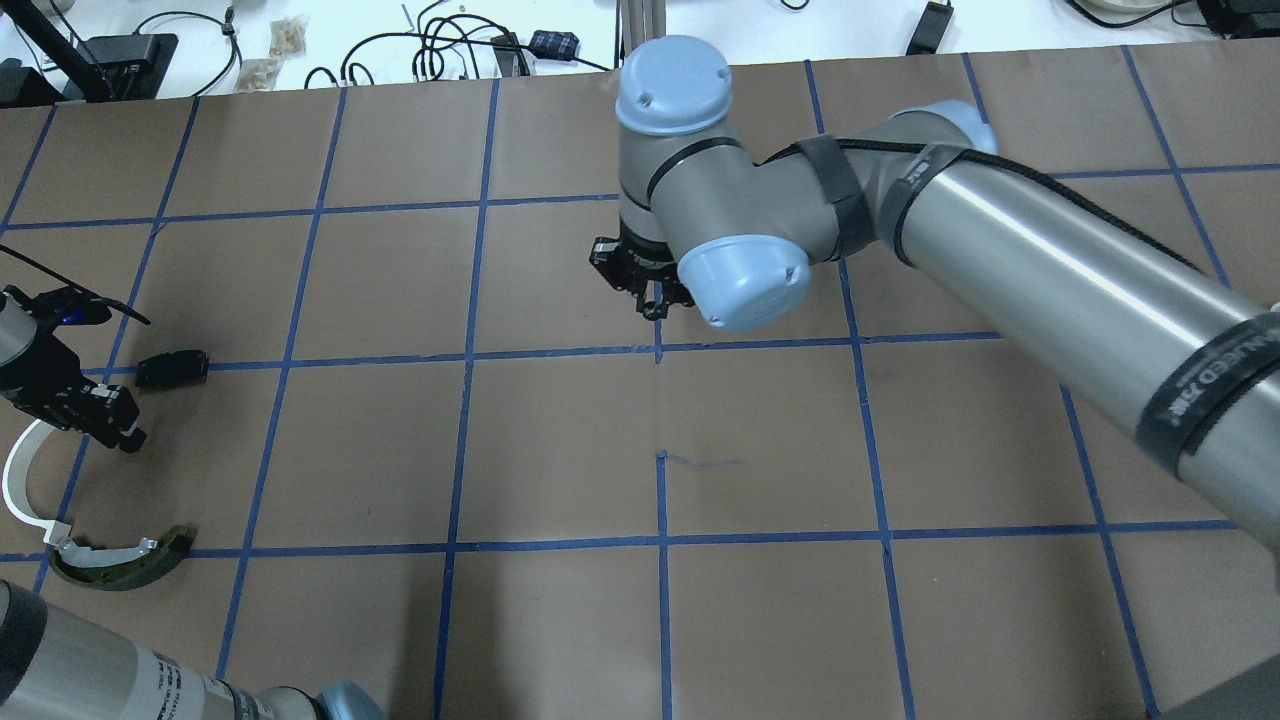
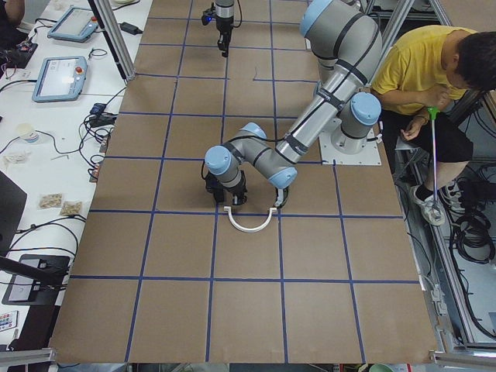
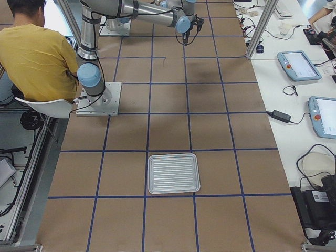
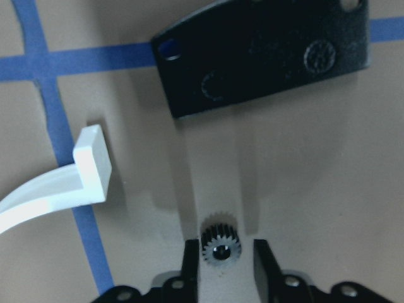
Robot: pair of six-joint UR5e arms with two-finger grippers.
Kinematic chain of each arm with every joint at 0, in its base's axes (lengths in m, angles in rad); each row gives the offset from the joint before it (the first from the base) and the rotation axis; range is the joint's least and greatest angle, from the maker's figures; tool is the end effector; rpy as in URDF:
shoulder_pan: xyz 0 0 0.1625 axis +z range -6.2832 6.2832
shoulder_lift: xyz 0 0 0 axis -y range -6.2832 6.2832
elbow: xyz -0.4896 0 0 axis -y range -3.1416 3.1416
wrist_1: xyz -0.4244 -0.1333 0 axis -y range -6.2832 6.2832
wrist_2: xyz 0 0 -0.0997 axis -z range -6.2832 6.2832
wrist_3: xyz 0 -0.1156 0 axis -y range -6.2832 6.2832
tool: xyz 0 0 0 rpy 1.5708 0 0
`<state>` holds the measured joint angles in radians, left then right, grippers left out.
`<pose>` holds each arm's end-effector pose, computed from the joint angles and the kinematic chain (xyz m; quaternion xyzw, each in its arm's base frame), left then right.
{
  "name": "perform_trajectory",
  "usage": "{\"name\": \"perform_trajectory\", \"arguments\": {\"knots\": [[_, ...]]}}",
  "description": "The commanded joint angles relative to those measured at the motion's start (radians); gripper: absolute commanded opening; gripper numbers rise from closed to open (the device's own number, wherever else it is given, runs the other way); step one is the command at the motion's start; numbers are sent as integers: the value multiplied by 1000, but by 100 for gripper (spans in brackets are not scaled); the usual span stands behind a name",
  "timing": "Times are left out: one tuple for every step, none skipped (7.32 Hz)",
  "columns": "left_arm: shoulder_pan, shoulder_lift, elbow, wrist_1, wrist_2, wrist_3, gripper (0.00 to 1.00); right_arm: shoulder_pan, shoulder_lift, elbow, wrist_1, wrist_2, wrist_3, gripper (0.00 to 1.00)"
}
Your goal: Place bearing gear from tray to pile
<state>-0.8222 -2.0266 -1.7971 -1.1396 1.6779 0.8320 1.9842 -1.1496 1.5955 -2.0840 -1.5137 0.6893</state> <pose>0.3286 -0.5314 0.1985 -0.0480 -0.9896 -0.1257 0.0514 0.4054 -0.5760 0.3178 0.1364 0.9897 -0.0137 0.0419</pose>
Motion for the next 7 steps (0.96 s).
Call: {"name": "perform_trajectory", "arguments": {"knots": [[-2,11,1,1,0,-4,93,79,95,0,-138,-14,82,15],[-17,29,17,3,-1,-31,100,79,102,3,-140,-10,84,18],[-59,48,34,3,-15,-57,100,79,111,20,-148,-8,70,25],[-121,63,68,3,-15,-62,100,82,105,43,-148,-16,106,74],[-185,77,118,-23,-10,-60,100,81,102,66,-149,-17,171,100],[-236,91,137,-35,-45,-82,100,62,91,66,-149,-17,151,100],[-282,103,137,-38,-76,-129,100,12,52,58,-143,-114,33,100]]}}
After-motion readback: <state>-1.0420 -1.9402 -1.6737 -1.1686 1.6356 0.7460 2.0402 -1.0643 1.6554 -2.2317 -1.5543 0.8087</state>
